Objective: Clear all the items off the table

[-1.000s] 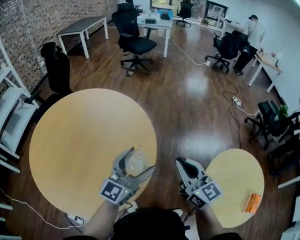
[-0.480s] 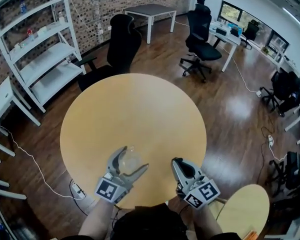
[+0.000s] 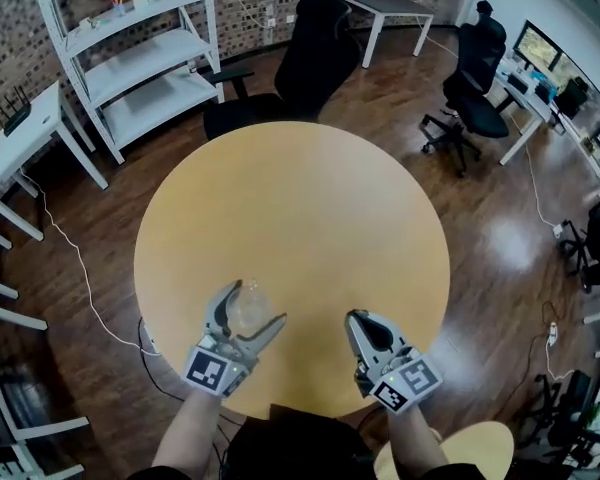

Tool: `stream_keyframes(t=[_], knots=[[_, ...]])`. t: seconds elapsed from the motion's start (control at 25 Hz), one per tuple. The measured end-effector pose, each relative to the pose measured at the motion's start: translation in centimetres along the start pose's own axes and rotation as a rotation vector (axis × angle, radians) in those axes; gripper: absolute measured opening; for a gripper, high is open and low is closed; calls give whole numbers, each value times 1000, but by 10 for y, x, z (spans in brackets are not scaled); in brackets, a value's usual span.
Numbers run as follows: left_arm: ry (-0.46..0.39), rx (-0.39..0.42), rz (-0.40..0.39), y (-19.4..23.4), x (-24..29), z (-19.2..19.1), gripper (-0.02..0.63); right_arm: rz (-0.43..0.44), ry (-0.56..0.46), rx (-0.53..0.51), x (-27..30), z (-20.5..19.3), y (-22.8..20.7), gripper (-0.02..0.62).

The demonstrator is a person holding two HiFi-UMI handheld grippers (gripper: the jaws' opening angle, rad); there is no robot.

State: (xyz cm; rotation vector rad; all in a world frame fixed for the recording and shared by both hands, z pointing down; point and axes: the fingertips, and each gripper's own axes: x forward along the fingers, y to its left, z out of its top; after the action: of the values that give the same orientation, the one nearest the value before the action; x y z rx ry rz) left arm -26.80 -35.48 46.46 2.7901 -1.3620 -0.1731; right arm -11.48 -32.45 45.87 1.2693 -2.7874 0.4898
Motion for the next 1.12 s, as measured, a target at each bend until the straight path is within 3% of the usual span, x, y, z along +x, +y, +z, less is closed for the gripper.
stream_keyframes(t=[0.24, 0.36, 0.64, 0.88, 1.12], knots=[[39, -69, 128, 39, 9, -38, 419, 47, 100, 39, 21, -30, -23, 18], [54, -56, 167, 54, 16, -59, 419, 60, 151, 58, 26, -50, -35, 18], [97, -71, 204, 88, 26, -102, 419, 90, 234, 113, 48, -86, -33, 18], [113, -69, 207, 97, 23, -116, 419, 85, 278, 26, 66, -104, -34, 18], [138, -95, 218, 109, 10, -127, 419, 78, 261, 97, 83, -103, -37, 18]])
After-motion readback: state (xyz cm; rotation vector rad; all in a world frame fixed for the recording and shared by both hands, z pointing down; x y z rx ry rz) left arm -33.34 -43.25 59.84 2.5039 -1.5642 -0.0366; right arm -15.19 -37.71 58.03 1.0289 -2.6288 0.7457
